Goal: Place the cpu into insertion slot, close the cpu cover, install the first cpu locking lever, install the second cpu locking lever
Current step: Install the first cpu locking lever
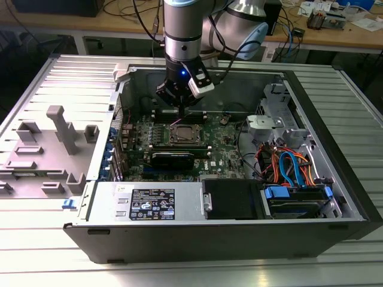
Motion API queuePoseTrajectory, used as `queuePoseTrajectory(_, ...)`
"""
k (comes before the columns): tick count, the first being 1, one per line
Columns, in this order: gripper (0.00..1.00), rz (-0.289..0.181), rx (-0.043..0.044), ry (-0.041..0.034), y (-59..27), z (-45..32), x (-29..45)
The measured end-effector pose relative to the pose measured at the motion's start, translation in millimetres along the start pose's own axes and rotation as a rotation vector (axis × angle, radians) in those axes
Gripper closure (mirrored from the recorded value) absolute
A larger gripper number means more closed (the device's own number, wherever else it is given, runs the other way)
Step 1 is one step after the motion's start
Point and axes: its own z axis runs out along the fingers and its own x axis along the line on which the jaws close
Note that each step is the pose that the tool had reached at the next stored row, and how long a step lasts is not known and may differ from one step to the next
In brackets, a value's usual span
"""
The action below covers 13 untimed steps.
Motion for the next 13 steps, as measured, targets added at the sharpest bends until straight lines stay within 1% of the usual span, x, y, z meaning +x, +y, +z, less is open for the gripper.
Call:
queuePoseTrajectory(4,0.89,0.000,0.0000,-0.0002,0.0,1.1,-0.8)
queuePoseTrajectory(13,0.89,0.000,0.0000,-0.0002,-0.2,3.4,-7.1)
